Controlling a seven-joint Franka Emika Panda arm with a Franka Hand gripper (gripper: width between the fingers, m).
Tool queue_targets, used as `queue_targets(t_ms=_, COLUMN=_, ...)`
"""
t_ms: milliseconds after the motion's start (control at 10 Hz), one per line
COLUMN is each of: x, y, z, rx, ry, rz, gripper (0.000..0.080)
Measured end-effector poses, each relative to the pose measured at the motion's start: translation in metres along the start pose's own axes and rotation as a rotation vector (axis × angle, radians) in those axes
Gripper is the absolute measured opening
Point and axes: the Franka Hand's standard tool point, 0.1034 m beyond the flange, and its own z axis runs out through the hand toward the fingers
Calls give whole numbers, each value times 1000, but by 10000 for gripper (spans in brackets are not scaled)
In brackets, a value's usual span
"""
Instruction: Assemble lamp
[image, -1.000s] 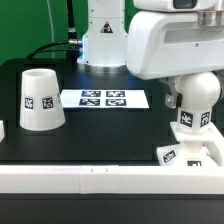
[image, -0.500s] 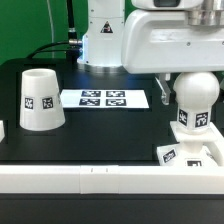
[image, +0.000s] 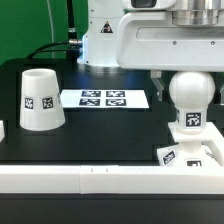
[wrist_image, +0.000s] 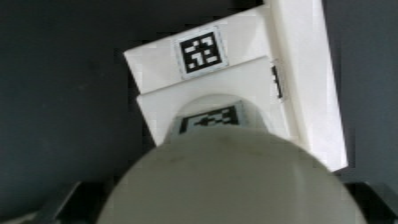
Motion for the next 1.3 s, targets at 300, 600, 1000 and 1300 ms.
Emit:
queue_targets(t_ms=300, x=-5, y=-1, z=3, rx=5, ry=-25, rz=243, gripper=573)
queue_targets(t_ms=600, x=-6, y=-2, z=2, rx=17, ry=-44, rz=437, gripper=573)
queue_targets(t_ms=1000, x=-12, y=-7, z=-2, rx=9, ry=-46, rz=385, gripper=674)
queue_targets(t_ms=1300, x=-29, y=-9, z=-10, rx=-15, ry=-63, rz=128, gripper=693)
